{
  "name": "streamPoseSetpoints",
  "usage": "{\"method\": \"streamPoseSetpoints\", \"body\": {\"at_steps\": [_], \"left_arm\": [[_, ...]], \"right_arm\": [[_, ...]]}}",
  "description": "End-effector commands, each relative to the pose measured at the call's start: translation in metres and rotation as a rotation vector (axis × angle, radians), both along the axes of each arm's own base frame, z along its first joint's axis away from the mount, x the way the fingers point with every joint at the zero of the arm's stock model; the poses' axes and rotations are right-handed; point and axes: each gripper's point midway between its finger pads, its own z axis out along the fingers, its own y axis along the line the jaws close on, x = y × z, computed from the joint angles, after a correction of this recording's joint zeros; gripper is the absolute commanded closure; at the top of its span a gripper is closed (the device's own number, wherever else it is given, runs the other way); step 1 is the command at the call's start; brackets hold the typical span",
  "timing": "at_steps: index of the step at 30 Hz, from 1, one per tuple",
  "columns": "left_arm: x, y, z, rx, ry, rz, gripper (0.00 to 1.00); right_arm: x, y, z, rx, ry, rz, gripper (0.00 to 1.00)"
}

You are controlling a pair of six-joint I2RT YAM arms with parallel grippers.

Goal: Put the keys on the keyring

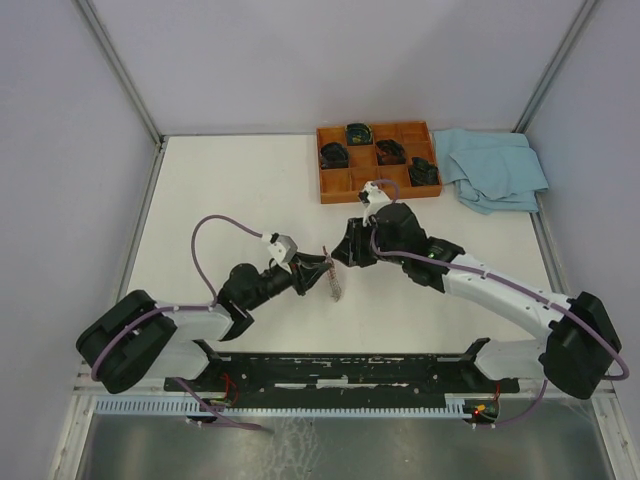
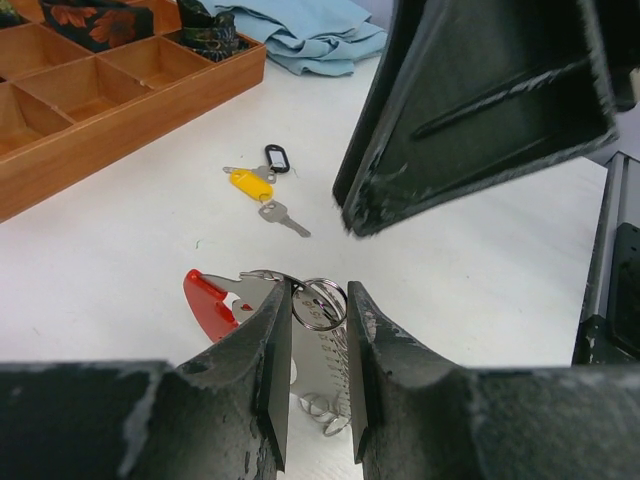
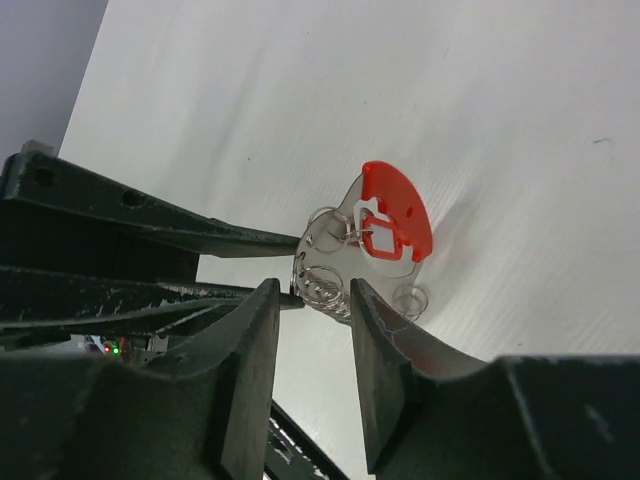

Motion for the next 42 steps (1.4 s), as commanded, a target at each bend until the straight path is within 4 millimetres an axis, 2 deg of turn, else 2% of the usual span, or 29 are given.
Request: {"method": "streamPoseSetpoints", "body": {"at_steps": [1,4,8,15,21,30,42], "left_arm": [[-0.004,0.003,0.022,-0.099,0.004,-0.026,0.97],[-0.003,0.007,0.021,-0.102,0.032,-0.028,0.97],[-0.001,0.010,0.024,-0.115,0.081,-0.029,0.97],[0.006,0.016,0.027,-0.110,0.211,-0.031,0.97],[0.008,0.017,0.031,-0.132,0.337,-0.060,0.97],[0.005,0.012,0.034,-0.165,0.496,-0.125,0.97],[0.004,0.011,0.039,-0.183,0.487,-0.149,0.97]], "right_arm": [[0.009,-0.006,0.050,0.024,-0.224,0.108,0.55],[0.006,-0.012,0.047,-0.028,-0.331,0.214,0.42],[-0.001,-0.014,0.035,-0.061,-0.386,0.335,0.37],[-0.006,-0.005,0.013,-0.080,-0.389,0.477,0.39],[-0.006,0.004,0.010,-0.042,-0.458,0.529,0.39],[-0.003,0.003,0.001,-0.058,-0.575,0.554,0.39],[-0.010,0.016,0.013,0.068,-0.680,0.579,0.46]]}}
